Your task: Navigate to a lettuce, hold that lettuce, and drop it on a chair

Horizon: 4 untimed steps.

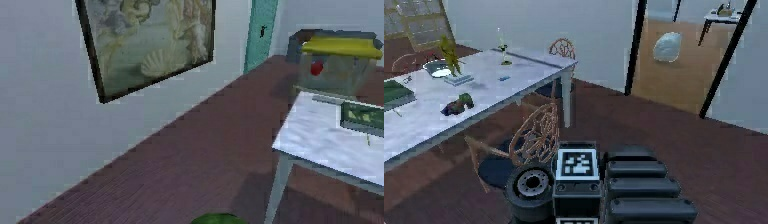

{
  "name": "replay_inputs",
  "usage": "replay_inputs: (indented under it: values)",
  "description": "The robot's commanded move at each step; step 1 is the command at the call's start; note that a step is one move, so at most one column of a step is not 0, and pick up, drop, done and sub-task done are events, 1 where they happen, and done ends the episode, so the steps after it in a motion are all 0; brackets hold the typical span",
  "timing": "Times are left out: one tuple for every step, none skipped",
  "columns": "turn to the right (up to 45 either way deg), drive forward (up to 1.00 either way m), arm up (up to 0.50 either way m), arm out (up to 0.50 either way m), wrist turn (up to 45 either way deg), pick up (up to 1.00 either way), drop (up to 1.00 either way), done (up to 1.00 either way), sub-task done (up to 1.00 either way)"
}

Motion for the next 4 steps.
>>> replay_inputs:
  values:
    - [0.0,1.0,0.0,0.0,0.0,0.0,0.0,0.0,0.0]
    - [33.0,0.0,0.0,0.0,0.0,0.0,0.0,0.0,0.0]
    - [0.0,1.0,0.0,0.0,0.0,0.0,0.0,0.0,0.0]
    - [0.0,0.35,0.0,0.0,0.0,0.0,0.0,0.0,0.0]
